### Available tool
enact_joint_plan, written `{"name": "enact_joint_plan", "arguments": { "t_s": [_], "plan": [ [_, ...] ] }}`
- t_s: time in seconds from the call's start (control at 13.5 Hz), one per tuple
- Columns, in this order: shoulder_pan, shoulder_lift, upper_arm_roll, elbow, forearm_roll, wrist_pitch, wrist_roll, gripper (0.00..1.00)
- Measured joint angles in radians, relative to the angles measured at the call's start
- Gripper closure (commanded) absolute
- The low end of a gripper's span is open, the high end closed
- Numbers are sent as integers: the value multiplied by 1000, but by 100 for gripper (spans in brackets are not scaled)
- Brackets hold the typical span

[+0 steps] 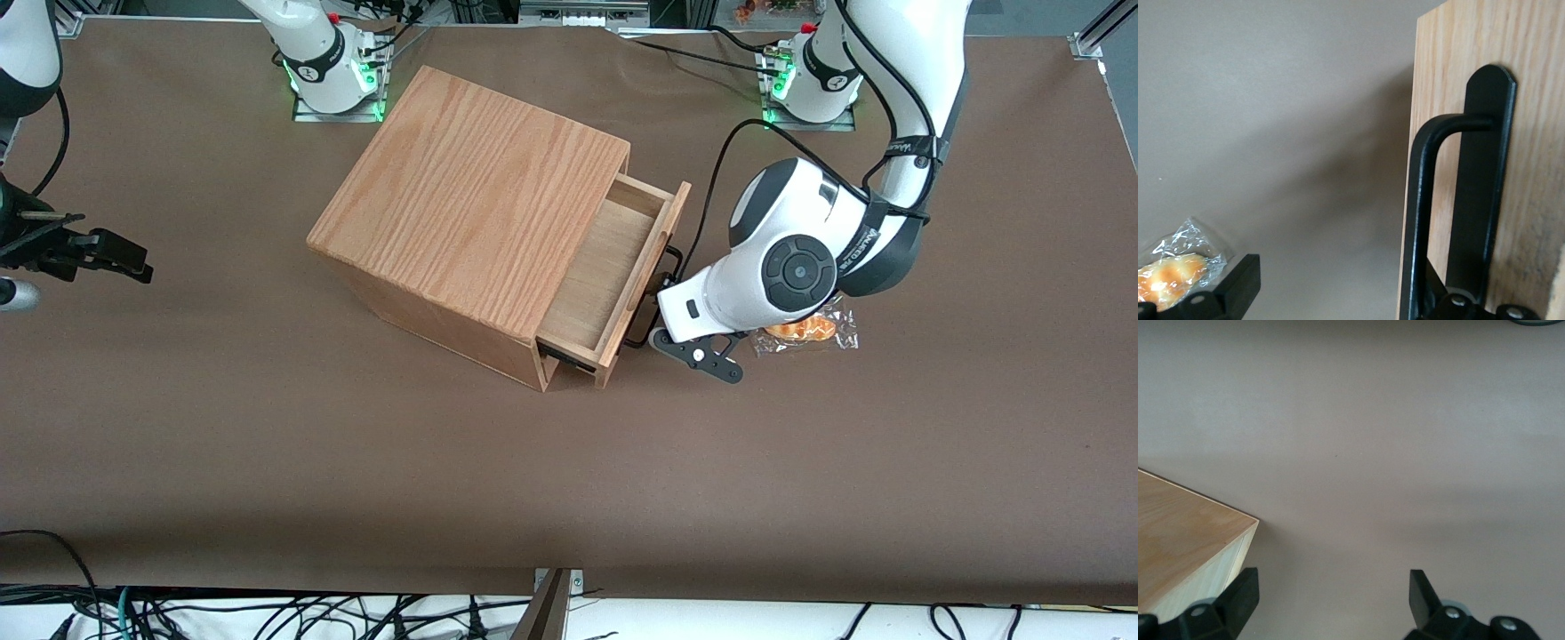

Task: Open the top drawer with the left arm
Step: 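Pull the drawer handle outward from the box with the left gripper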

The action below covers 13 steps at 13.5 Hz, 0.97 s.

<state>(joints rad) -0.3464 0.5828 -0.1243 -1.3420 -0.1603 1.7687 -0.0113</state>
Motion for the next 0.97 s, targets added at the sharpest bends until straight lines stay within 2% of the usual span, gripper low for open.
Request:
{"name": "enact_joint_plan", "arguments": {
  "t_s": [0.97],
  "plan": [
    [92, 0, 1, 0, 14, -1, 56, 0]
  ]
}}
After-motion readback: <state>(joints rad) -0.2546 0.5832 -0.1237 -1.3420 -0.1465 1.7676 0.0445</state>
